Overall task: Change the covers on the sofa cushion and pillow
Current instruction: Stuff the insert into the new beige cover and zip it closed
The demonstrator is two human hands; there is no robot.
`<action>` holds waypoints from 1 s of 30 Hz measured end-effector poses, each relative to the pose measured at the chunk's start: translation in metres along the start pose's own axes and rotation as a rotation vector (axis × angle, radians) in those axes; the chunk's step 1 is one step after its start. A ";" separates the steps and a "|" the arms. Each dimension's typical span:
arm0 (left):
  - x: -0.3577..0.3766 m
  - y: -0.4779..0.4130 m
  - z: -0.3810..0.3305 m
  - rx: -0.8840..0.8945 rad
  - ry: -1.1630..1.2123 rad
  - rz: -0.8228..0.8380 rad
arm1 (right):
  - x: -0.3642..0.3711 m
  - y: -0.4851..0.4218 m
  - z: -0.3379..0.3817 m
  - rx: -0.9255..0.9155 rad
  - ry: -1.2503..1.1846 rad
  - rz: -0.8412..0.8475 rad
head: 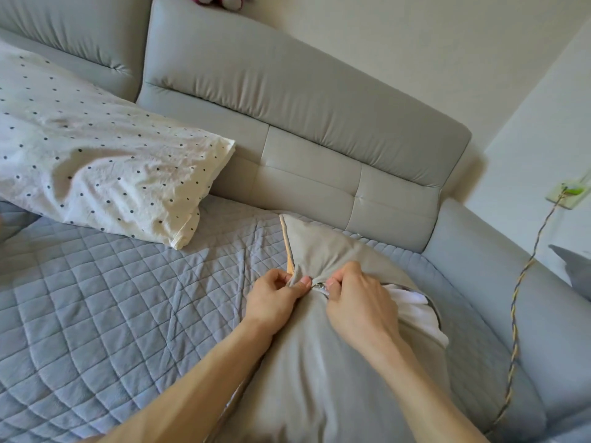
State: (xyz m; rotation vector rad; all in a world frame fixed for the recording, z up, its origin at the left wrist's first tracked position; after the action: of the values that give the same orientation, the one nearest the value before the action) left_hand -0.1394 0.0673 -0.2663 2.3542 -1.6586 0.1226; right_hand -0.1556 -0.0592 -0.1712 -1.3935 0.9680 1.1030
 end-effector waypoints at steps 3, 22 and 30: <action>-0.002 -0.004 -0.004 0.009 -0.001 -0.038 | -0.009 -0.002 -0.014 0.073 -0.026 0.017; 0.017 0.005 -0.029 -0.089 -0.432 -0.031 | 0.013 0.004 -0.044 0.192 -0.312 0.050; 0.026 -0.006 -0.020 0.086 -0.707 -0.082 | 0.014 -0.005 -0.047 0.036 -0.254 -0.095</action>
State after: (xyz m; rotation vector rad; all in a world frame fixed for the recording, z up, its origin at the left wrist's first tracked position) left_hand -0.1228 0.0505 -0.2426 2.7076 -1.8417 -0.7502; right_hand -0.1422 -0.1050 -0.1835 -1.2231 0.7276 1.1535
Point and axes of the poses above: each hand's wrist, its own y-axis away from the middle knuckle, its own x-axis out of the palm, z = x × y, the point moved 2 cm from there along -y, towards the middle knuckle, and after that the axes turned 8 degrees about y, right-handed, at the moved point
